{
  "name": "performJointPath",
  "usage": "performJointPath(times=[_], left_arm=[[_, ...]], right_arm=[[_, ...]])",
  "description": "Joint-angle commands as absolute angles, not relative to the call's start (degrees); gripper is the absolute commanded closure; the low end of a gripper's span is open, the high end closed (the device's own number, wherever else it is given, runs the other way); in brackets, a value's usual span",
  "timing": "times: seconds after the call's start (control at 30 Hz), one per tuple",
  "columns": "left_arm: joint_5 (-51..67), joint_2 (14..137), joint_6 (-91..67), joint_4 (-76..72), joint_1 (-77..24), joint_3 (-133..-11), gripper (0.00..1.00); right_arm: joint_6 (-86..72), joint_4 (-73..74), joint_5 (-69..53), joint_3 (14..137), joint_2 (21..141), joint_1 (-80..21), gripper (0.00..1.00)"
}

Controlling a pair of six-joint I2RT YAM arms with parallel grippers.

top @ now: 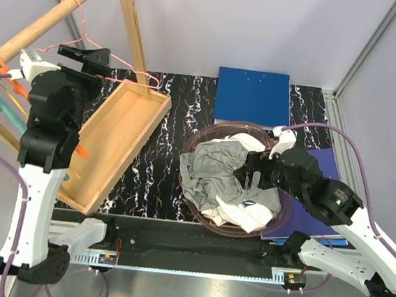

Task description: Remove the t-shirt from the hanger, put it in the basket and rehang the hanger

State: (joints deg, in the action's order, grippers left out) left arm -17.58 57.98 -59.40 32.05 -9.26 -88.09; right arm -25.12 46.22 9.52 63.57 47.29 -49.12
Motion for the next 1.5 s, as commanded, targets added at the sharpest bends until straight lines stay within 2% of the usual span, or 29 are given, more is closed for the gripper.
performJointPath(times=[0.0,0.37,0.63,0.87,1.03,1.23,1.33,1.47], left_arm=[[-13.81,54.5,-55.29,32.7,-8.96,-89.21,0.01],[18.09,53.78,-54.67,23.83,-10.36,-88.42,0.01],[16.88,57.39,-48.61,20.66,-30.11,-87.89,0.01],[12.57,61.17,-41.67,18.11,-46.83,-84.38,0.01],[10.9,57.67,-40.43,10.92,-55.0,-71.48,0.01],[13.44,49.58,-42.71,-4.44,-61.34,-51.62,0.01],[12.75,43.61,-44.47,-10.26,-64.15,-41.16,0.01],[12.04,35.79,-48.42,-18.88,-65.83,-27.89,0.01]], right_arm=[[-26.28,44.21,8.79,63.19,46.67,-48.96,0.04],[-30.23,41.4,7.91,61.09,42.81,-48.96,0.04],[-34.54,39.64,10.11,57.48,37.89,-48.96,0.04],[-39.11,39.02,11.86,51.78,27.88,-48.96,0.03],[-42.8,39.73,12.4,46.77,15.69,-48.96,0.02],[-45.26,40.16,2.56,41.57,0.64,-48.96,0.0],[-45.0,42.98,-2.36,40.88,3.25,-48.96,0.0],[-45.18,42.36,-6.49,37.01,1.05,-48.96,0.0]])
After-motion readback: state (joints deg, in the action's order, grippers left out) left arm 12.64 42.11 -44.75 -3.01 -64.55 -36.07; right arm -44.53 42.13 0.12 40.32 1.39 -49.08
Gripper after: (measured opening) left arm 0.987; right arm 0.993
